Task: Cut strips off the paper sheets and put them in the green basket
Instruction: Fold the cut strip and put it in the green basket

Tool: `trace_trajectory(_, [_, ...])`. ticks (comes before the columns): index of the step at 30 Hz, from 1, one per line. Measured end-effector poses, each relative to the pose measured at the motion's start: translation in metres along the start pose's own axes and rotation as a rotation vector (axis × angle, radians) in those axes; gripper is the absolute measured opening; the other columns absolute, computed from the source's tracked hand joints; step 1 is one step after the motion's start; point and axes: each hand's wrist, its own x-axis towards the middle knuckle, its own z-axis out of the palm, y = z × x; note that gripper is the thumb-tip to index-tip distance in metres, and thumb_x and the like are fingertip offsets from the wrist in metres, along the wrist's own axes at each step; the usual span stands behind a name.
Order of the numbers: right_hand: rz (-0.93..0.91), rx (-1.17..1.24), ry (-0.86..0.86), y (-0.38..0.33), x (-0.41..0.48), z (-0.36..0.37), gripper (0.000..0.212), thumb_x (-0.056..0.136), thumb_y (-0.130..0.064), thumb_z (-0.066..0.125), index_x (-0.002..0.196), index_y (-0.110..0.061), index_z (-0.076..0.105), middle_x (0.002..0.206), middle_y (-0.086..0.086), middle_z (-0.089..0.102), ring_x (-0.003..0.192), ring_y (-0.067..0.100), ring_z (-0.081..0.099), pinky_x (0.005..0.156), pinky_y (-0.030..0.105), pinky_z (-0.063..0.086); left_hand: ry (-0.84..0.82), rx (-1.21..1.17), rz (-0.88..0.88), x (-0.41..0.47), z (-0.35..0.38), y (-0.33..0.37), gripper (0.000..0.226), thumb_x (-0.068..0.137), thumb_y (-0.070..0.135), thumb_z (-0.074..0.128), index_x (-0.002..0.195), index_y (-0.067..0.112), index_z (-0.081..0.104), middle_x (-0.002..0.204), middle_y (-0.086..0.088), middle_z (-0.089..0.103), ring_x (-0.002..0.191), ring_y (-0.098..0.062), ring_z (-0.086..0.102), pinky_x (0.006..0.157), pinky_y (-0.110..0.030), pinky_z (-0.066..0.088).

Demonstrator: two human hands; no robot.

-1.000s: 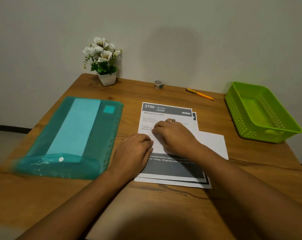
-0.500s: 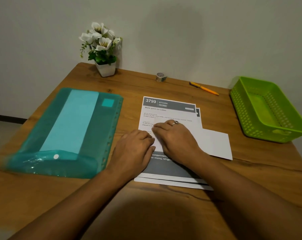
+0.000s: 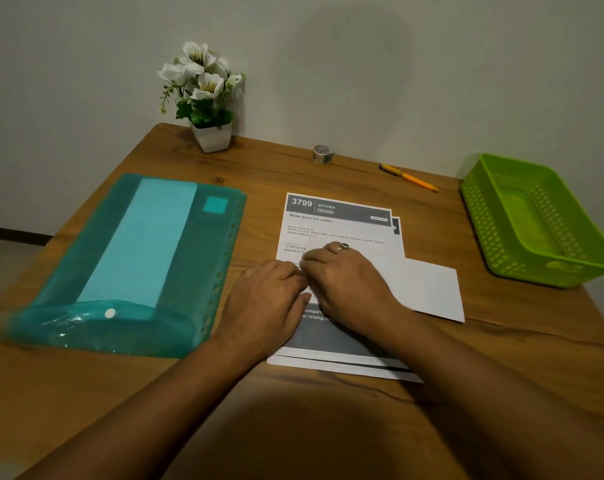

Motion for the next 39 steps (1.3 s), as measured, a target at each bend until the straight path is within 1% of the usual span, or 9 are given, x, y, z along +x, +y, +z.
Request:
trace_trajectory(6, [0.058,0.028,0.072,0.009,0.001,0.003,0.026,0.092,-0.016,0.063,0.115,-0.015,0.075,0.118,0.0,0.075,0.094,0.029,0.064,0.076,0.042,0.053,-0.002,-0.004,0.006,0.001,-0.001,-0.001,0.024,0.097,0.032,0.062,0.113,0.019,0.074,0.108,0.003,0.07,0.098,-0.016,0.06,0.081,-0.034,0.047])
trace_trajectory(12, [0.144,-0.026,0.066,0.027,0.025,0.005,0.022,0.096,-0.018,0.058,0.112,-0.018,0.074,0.119,-0.002,0.074,0.097,0.026,0.063,0.081,0.042,0.054,0.001,-0.012,0.0,0.001,-0.001,0.0,0.023,0.096,0.032,0.066,0.112,0.019,0.076,0.108,0.004,0.071,0.099,-0.016,0.062,0.08,-0.036,0.05])
trace_trajectory(17, [0.041,-0.009,0.019,0.018,0.016,-0.005,0.017,0.094,-0.019,0.055,0.097,-0.02,0.072,0.105,-0.005,0.074,0.098,0.023,0.06,0.083,0.04,0.05,0.008,-0.006,0.002,0.0,-0.001,0.0,0.022,0.096,0.032,0.064,0.111,0.019,0.075,0.107,0.005,0.07,0.098,-0.016,0.061,0.079,-0.036,0.05])
trace_trajectory(23, [0.095,0.128,0.082,-0.008,-0.015,-0.001,0.031,0.094,-0.017,0.061,0.122,-0.017,0.075,0.124,-0.001,0.074,0.108,0.024,0.063,0.085,0.039,0.053,-0.003,-0.007,-0.002,-0.001,0.002,-0.001,0.023,0.097,0.032,0.06,0.113,0.02,0.073,0.105,0.004,0.068,0.097,-0.016,0.059,0.081,-0.035,0.049])
trace_trajectory(31, [0.212,0.058,0.087,0.013,0.01,0.008,0.028,0.093,-0.014,0.059,0.116,-0.012,0.075,0.124,0.002,0.074,0.099,0.033,0.064,0.078,0.046,0.056,0.009,0.006,0.008,-0.001,0.0,0.0,0.022,0.096,0.031,0.065,0.111,0.019,0.075,0.107,0.004,0.071,0.098,-0.015,0.061,0.081,-0.034,0.049])
trace_trajectory(33, [0.247,0.081,0.044,0.013,0.015,0.005,0.029,0.095,-0.016,0.057,0.119,-0.012,0.072,0.129,0.004,0.072,0.105,0.034,0.063,0.085,0.048,0.055,0.013,0.01,0.008,-0.001,0.0,0.0,0.021,0.096,0.031,0.065,0.11,0.019,0.075,0.106,0.005,0.07,0.097,-0.014,0.06,0.079,-0.032,0.048])
trace_trajectory(36, [0.309,0.142,-0.036,0.007,0.007,-0.003,0.041,0.102,-0.032,0.053,0.139,-0.017,0.06,0.147,0.005,0.059,0.13,0.031,0.052,0.106,0.047,0.045,0.007,0.023,0.011,-0.002,0.001,0.0,0.021,0.096,0.032,0.064,0.11,0.02,0.074,0.107,0.006,0.069,0.097,-0.013,0.059,0.079,-0.031,0.048])
trace_trajectory(37, [0.35,0.15,-0.034,0.004,0.0,-0.005,0.045,0.102,-0.037,0.053,0.144,-0.019,0.056,0.149,0.006,0.056,0.134,0.03,0.05,0.109,0.047,0.042,0.007,0.026,0.013,-0.002,0.001,0.0,0.022,0.096,0.032,0.064,0.111,0.02,0.074,0.107,0.006,0.069,0.098,-0.013,0.059,0.08,-0.031,0.048])
trace_trajectory(39, [0.447,0.135,0.026,-0.001,-0.016,-0.007,0.046,0.101,-0.042,0.056,0.14,-0.019,0.059,0.141,0.007,0.059,0.129,0.029,0.052,0.105,0.047,0.043,0.013,0.03,0.013,-0.002,0.002,0.0,0.023,0.096,0.032,0.065,0.112,0.019,0.074,0.109,0.005,0.068,0.099,-0.014,0.06,0.08,-0.031,0.048])
